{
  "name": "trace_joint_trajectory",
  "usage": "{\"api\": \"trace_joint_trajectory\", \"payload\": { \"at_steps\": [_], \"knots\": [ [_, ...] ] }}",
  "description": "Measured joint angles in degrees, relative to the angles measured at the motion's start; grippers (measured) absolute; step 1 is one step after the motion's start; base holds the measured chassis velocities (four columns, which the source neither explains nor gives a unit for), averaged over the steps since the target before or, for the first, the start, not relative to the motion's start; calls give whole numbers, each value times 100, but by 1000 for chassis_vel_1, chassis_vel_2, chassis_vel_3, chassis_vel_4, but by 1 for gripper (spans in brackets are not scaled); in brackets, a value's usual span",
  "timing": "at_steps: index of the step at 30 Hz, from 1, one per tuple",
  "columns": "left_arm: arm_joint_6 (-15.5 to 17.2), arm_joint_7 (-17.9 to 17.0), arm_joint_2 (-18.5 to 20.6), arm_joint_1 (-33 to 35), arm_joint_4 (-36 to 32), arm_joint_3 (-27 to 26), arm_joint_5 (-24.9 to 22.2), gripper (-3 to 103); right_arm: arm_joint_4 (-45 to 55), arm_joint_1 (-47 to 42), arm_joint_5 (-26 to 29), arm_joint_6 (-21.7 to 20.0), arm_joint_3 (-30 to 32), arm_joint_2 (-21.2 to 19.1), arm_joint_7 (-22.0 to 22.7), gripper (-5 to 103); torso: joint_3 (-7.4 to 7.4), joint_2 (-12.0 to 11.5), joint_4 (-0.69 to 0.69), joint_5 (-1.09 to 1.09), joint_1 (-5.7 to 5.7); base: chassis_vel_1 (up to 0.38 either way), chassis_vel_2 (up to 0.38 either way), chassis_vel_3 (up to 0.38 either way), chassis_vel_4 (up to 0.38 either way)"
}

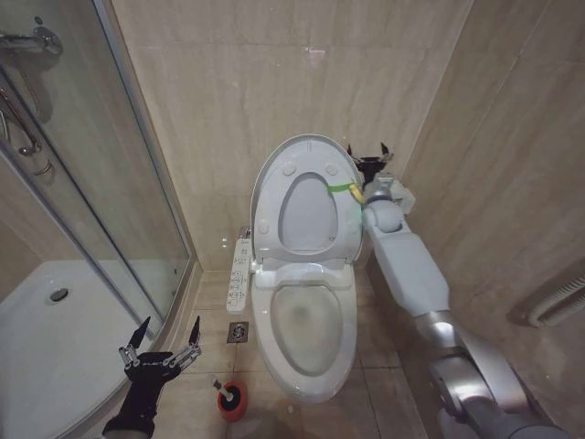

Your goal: Open the toilet lid, clean the toilet bowl with a toilet brush, close the toilet lid, and flush.

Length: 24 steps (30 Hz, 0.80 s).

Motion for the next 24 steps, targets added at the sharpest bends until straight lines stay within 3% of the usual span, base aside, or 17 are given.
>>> {"api": "trace_joint_trajectory", "payload": {
  "at_steps": [3, 6, 10, 14, 20, 24],
  "knots": [
    [0, 0, 0, 0, 0, 0, 0, 100, 29, 32, 5, -6, -47, 54, 11, 100, 0, 0, 1, 1, -1, 0, 0, 0, 0],
    [0, 0, 0, 0, 0, 1, 0, 100, 216, -1, 71, -62, -99, -3, 25, 100, 0, 0, 11, 1, 0, 0, 0, 0, 0],
    [0, 0, 0, 0, 0, 0, 0, 100, 838, -329, 432, -285, -168, -347, 96, 100, 0, 0, 14, 0, 0, 0, 0, 0, 0],
    [0, 1, 0, 0, 0, 1, 0, 100, 1777, -1122, 916, -571, -147, -835, 201, 100, 0, 0, 7, 3, -1, 0, 0, 0, 0],
    [0, 1, 0, 0, 0, 1, 0, 100, 2855, -2082, 1223, -708, 44, -1297, 246, 100, 0, 0, 8, 5, -1, 0, 0, 0, 0],
    [0, 1, 0, 0, -1, 1, 0, 100, 3845, -3155, 1459, -722, 533, -1740, 274, 100, 0, 0, 10, 5, -1, 0, 0, 0, 0]
  ]
}}
